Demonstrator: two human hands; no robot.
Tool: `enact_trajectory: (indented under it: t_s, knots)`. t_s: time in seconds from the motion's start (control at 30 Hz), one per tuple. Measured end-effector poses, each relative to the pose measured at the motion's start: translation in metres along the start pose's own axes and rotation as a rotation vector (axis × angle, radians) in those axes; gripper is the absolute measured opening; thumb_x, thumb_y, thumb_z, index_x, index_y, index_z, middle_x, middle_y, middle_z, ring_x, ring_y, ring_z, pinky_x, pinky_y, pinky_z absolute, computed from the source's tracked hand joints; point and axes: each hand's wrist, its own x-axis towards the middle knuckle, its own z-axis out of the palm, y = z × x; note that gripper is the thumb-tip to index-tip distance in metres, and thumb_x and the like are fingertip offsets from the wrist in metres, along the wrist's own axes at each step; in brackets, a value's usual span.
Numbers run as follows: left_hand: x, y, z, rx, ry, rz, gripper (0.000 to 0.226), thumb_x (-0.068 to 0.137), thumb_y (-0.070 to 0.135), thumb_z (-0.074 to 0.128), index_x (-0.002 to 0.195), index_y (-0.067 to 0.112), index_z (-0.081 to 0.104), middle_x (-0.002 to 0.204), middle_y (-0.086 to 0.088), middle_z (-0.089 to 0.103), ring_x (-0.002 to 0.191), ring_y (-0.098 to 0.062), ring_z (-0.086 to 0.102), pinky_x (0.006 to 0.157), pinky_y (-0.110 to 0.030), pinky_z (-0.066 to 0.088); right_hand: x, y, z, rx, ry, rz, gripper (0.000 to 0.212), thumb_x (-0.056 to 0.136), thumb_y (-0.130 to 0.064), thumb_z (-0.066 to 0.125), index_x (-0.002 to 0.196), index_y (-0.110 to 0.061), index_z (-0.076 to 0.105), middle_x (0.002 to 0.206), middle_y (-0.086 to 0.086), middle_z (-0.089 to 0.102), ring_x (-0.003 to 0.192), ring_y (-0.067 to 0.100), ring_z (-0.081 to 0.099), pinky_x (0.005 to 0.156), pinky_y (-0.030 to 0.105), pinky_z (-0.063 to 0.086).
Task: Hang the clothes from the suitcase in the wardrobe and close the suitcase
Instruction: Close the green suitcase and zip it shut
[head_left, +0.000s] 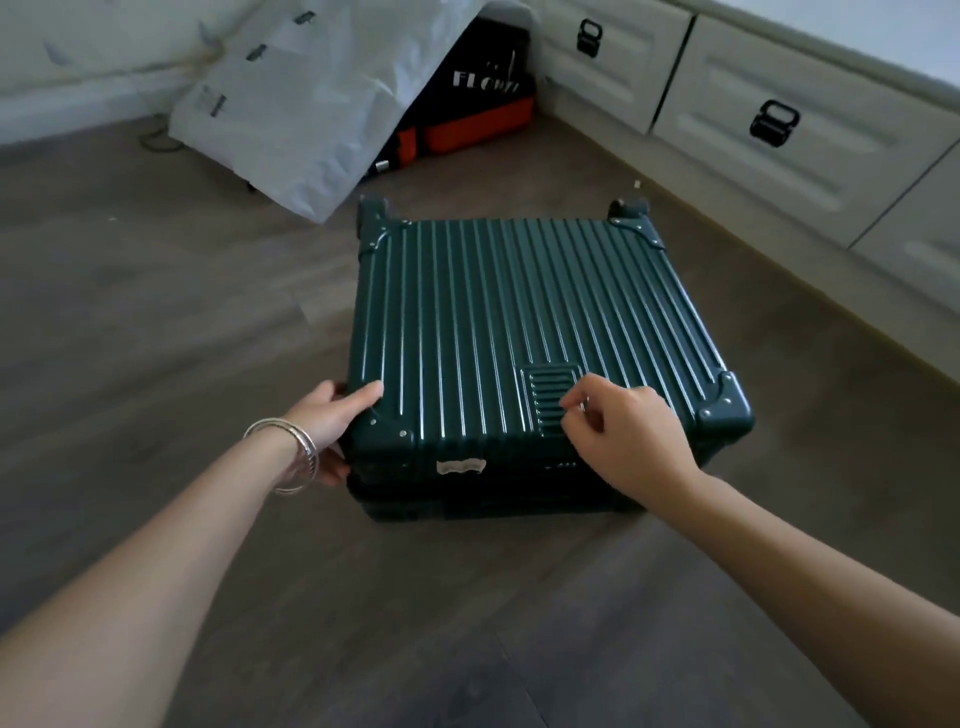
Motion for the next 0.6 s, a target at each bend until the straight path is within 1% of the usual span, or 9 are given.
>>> enact_trajectory:
  t_s: [0.07, 0.13, 0.2, 0.27, 0.37, 0.43, 0.5, 0.57, 0.6]
  knots:
    - [-0.003, -0.004, 0.005, 0.036, -0.05, -0.006, 0.056, 0.083, 0.055, 0.054, 0.12, 0.015, 0.04, 0.079, -0.012, 0.055, 0.043, -0.022, 0.048, 0.047, -0.026, 0.044, 0.012, -0.02, -0.01, 0.016, -0.023, -0.086, 0.016, 0.086, -0.018, 0.052, 0.094, -0.015, 0.066, 0.054, -0.006, 0.054, 0.06, 0.018, 0.053, 0.058, 0.03, 0.045]
    - [-0.003, -0.008, 0.005, 0.06, -0.082, 0.0, 0.058, 0.082, 0.055, 0.056, 0.122, 0.018, 0.037, 0.083, -0.012, 0.057, 0.042, -0.023, 0.049, 0.045, -0.026, 0.044, 0.031, -0.045, -0.012, 0.005, -0.07, -0.182, 0.017, 0.087, -0.018, 0.05, 0.095, -0.016, 0.066, 0.062, -0.009, 0.054, 0.068, 0.016, 0.054, 0.06, 0.028, 0.043]
    - [-0.001, -0.006, 0.004, 0.083, -0.11, 0.001, 0.059, 0.08, 0.055, 0.057, 0.122, 0.02, 0.036, 0.085, -0.012, 0.06, 0.041, -0.023, 0.05, 0.046, -0.027, 0.046, 0.051, -0.066, -0.01, -0.042, -0.155, -0.252, 0.021, 0.088, -0.019, 0.047, 0.1, -0.018, 0.064, 0.082, -0.008, 0.061, 0.082, 0.015, 0.058, 0.066, 0.027, 0.045]
    - [0.005, -0.005, -0.002, 0.11, -0.154, -0.01, 0.057, 0.08, 0.056, 0.057, 0.12, 0.022, 0.034, 0.084, -0.012, 0.062, 0.042, -0.024, 0.055, 0.048, -0.027, 0.048, 0.072, -0.083, 0.001, -0.087, -0.211, -0.285, 0.026, 0.089, -0.021, 0.046, 0.111, -0.021, 0.06, 0.104, -0.006, 0.06, 0.094, 0.016, 0.057, 0.07, 0.028, 0.046]
    - [0.013, -0.003, -0.011, 0.102, -0.192, -0.028, 0.045, 0.085, 0.059, 0.044, 0.114, 0.024, 0.043, 0.09, -0.012, 0.066, 0.064, -0.029, 0.065, 0.064, -0.031, 0.049, 0.094, -0.1, 0.02, -0.105, -0.249, -0.254, 0.038, 0.092, -0.025, 0.045, 0.129, -0.022, 0.048, 0.123, -0.002, 0.049, 0.103, 0.019, 0.055, 0.072, 0.03, 0.044]
    - [0.028, -0.002, -0.019, 0.014, -0.132, -0.01, 0.043, 0.091, 0.055, 0.035, 0.1, 0.019, 0.056, 0.094, -0.011, 0.067, 0.079, -0.028, 0.064, 0.07, -0.033, 0.043, 0.106, -0.107, 0.035, -0.112, -0.238, -0.241, 0.043, 0.093, -0.028, 0.044, 0.135, -0.022, 0.042, 0.133, 0.0, 0.043, 0.113, 0.02, 0.05, 0.074, 0.031, 0.044]
    - [0.051, 0.001, -0.025, -0.01, -0.02, 0.067, 0.034, 0.095, 0.04, 0.038, 0.094, 0.015, 0.061, 0.095, -0.009, 0.065, 0.079, -0.024, 0.061, 0.063, -0.027, 0.04, 0.119, -0.113, 0.049, -0.115, -0.219, -0.244, 0.045, 0.094, -0.03, 0.043, 0.138, -0.023, 0.039, 0.14, 0.0, 0.039, 0.126, 0.019, 0.04, 0.08, 0.032, 0.046]
    - [0.084, 0.004, -0.032, 0.064, 0.112, 0.178, 0.025, 0.095, 0.018, 0.042, 0.109, 0.012, 0.062, 0.104, -0.009, 0.064, 0.086, -0.025, 0.063, 0.062, -0.027, 0.044, 0.135, -0.119, 0.063, -0.118, -0.2, -0.247, 0.046, 0.095, -0.033, 0.042, 0.14, -0.023, 0.037, 0.143, -0.002, 0.036, 0.133, 0.018, 0.033, 0.083, 0.033, 0.045]
    - [0.097, 0.008, -0.034, 0.083, 0.162, 0.214, 0.029, 0.093, 0.01, 0.042, 0.115, 0.01, 0.061, 0.112, -0.011, 0.064, 0.097, -0.028, 0.063, 0.069, -0.029, 0.048, 0.139, -0.121, 0.067, -0.12, -0.186, -0.25, 0.047, 0.095, -0.035, 0.042, 0.14, -0.023, 0.036, 0.144, -0.003, 0.035, 0.134, 0.017, 0.031, 0.084, 0.033, 0.045]
